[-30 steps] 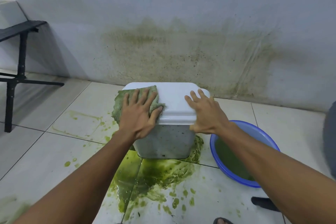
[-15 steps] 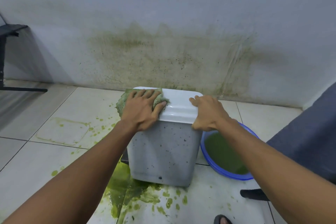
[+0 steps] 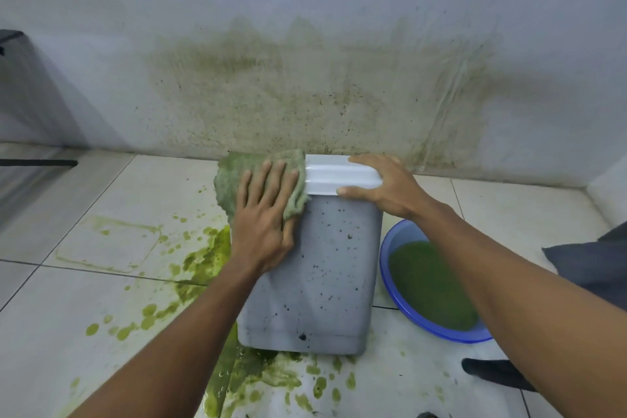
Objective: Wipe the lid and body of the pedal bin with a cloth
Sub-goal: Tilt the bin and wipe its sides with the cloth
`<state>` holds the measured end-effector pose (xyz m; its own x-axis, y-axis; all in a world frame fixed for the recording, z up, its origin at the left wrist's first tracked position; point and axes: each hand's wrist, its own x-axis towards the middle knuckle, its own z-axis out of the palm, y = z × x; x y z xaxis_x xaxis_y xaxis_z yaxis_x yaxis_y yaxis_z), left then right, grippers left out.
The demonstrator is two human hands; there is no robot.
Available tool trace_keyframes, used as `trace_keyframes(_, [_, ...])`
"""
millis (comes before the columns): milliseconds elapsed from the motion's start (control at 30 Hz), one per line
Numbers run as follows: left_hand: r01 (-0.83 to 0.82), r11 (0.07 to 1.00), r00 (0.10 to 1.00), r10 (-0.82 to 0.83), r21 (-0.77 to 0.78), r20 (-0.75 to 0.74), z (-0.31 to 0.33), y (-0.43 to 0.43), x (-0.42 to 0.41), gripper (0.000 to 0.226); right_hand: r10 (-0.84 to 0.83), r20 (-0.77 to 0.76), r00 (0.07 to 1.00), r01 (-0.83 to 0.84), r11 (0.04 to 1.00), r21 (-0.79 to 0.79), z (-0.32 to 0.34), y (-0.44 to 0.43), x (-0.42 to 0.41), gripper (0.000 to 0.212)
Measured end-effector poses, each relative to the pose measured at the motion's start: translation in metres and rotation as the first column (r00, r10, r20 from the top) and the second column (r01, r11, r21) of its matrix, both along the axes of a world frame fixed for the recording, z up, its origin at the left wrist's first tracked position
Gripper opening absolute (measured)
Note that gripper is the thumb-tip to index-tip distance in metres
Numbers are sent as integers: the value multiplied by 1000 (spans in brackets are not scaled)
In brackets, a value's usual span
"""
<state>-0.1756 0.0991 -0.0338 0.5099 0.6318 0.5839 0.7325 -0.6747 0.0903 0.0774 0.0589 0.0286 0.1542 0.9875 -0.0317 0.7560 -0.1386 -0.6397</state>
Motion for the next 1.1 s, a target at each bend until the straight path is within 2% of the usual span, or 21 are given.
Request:
trace_keyframes(100, [42, 998, 999, -43, -44, -23, -40, -16, -1, 62, -54, 6, 999, 54, 996, 66, -11, 16, 2, 91])
trace_keyframes(233, [63, 985, 988, -85, -163, -130, -84, -33, -14, 71, -51, 8, 999, 50, 992, 118, -22, 37, 9, 84])
trace_keyframes(333, [-106, 978, 992, 92, -180, -85, -85, -20, -10, 76, -61, -20, 998, 64, 987, 146, -29, 47, 15, 78])
trace_keyframes(433, [-282, 925, 957, 291, -254, -2, -78, -1, 18, 72, -22, -29, 999, 24, 995, 97, -43, 48, 18, 66])
trace_keyframes(533, [-230, 931, 969, 245, -282, 18, -90, 0, 39, 71, 29, -47, 998, -24, 996, 90, -60, 43, 32, 55])
trace_keyframes(633, [-224, 909, 963, 262, -351, 65, -104, 2, 37, 71, 85, 52, 995, -86, 996, 19, -75, 45, 50, 32])
trace_keyframes(733, [-193, 890, 965, 249, -413, 86, -108, 5, 35, 70, 123, 166, 979, -127, 992, 15, -84, 53, 52, 31])
trace_keyframes(900, [-162, 727, 936, 328, -668, 130, -105, 9, 28, 80, 228, 284, 931, -255, 965, 59, -67, 73, 34, 21])
trace_keyframes(1000, [-192, 741, 919, 366, -643, 147, -97, 3, 24, 84, 265, 341, 902, -333, 930, 159, -53, 82, 20, 16])
trace_keyframes(1100, [-217, 793, 856, 435, -569, 280, -87, -9, 23, 81, 313, 442, 841, -482, 804, 349, -34, 88, -4, 19])
